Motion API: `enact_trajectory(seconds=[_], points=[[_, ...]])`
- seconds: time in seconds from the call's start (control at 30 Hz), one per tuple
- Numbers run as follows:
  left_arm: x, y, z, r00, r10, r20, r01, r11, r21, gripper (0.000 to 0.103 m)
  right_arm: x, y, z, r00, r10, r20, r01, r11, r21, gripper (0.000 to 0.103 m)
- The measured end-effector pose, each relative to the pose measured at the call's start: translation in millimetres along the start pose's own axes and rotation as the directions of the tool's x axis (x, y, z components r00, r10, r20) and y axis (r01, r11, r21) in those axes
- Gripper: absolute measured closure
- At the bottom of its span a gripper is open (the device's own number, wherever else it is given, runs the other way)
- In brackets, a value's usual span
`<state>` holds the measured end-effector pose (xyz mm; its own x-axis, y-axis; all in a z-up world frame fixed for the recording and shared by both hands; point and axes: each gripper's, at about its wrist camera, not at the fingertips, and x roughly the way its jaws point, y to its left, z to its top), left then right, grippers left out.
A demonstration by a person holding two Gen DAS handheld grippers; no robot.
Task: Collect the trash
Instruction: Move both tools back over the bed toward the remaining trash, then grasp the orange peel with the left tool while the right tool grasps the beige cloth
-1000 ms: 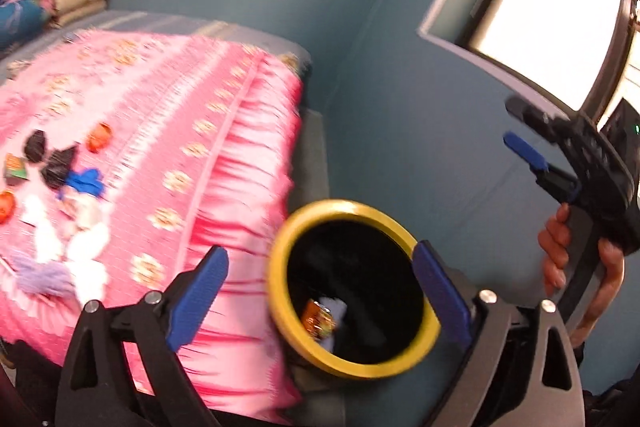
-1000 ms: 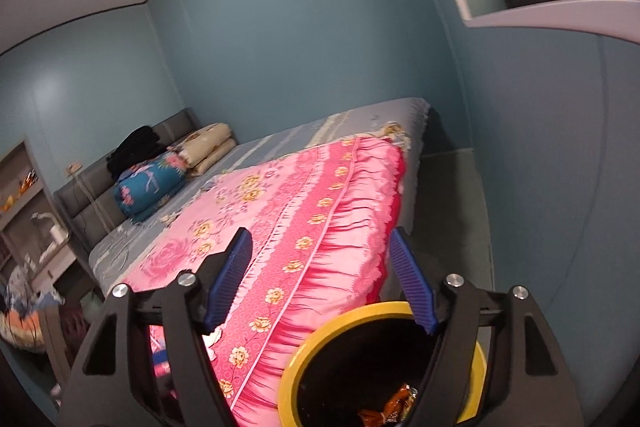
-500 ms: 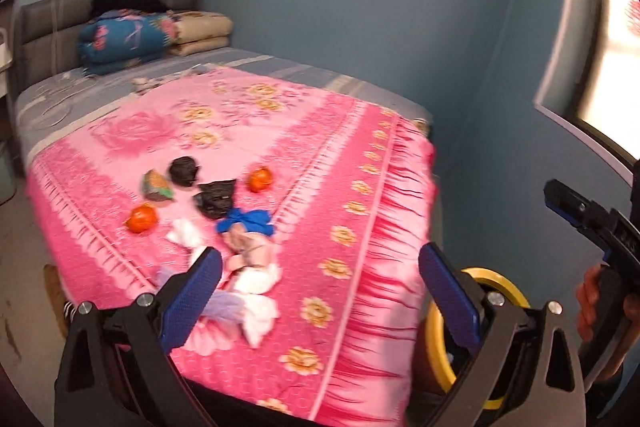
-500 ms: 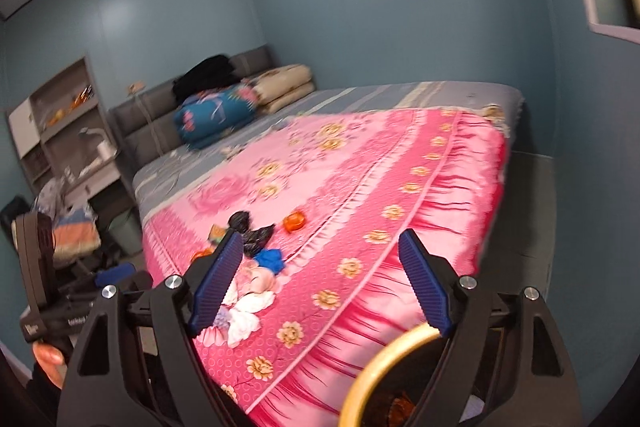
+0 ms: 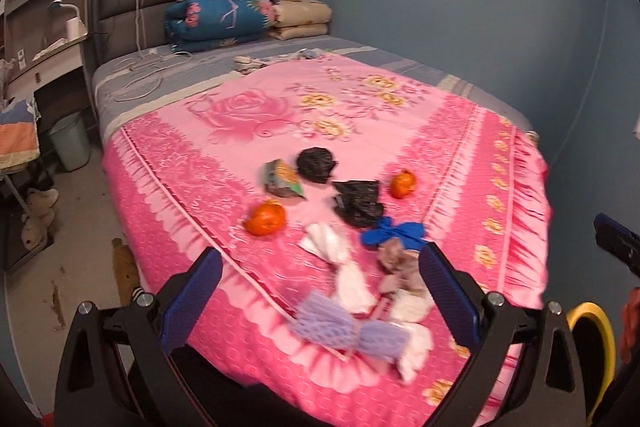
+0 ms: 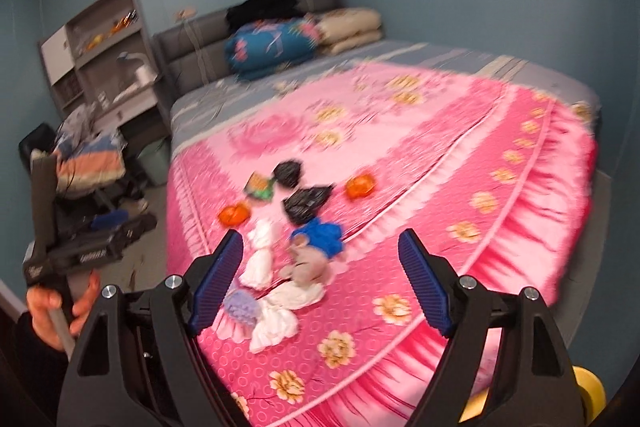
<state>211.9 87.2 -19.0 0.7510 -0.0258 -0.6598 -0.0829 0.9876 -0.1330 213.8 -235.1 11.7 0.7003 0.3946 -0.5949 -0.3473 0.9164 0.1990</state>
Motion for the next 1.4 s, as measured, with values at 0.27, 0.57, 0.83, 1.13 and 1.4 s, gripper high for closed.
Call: enact_trajectory(seconds=[0.27,0.57,0.83,1.13,1.4], points=[[69,47,11,0.996,0.054,-0.066,-0.054,0.999,-0.001,0.008,112,10,-8,0.973,0.003,-0.231,-0.008,1.000,-0.024,0.031],[140,78,7,0.982,0.077,-0.170,-0.079,0.997,-0.006,0.008,193,5,-23,0.907,-0.006,-0.422,0.019,0.999,0.026,0.034],[185,80,6,0.971,0.050,-0.233,-0.061,0.997,-0.041,0.008,231,10,-30,0.877,-0.050,-0.478,0.060,0.998,0.007,0.035],[214,68,10,0.965,0.030,-0.260,-0.040,0.999,-0.032,0.024,261,16,-39,0.846,-0.066,-0.529,0.078,0.997,0.000,0.041],[228,58,3,0.955,0.004,-0.296,-0.013,1.000,-0.026,0.075,272,21,-46,0.830,-0.080,-0.552,0.093,0.996,-0.005,0.064]])
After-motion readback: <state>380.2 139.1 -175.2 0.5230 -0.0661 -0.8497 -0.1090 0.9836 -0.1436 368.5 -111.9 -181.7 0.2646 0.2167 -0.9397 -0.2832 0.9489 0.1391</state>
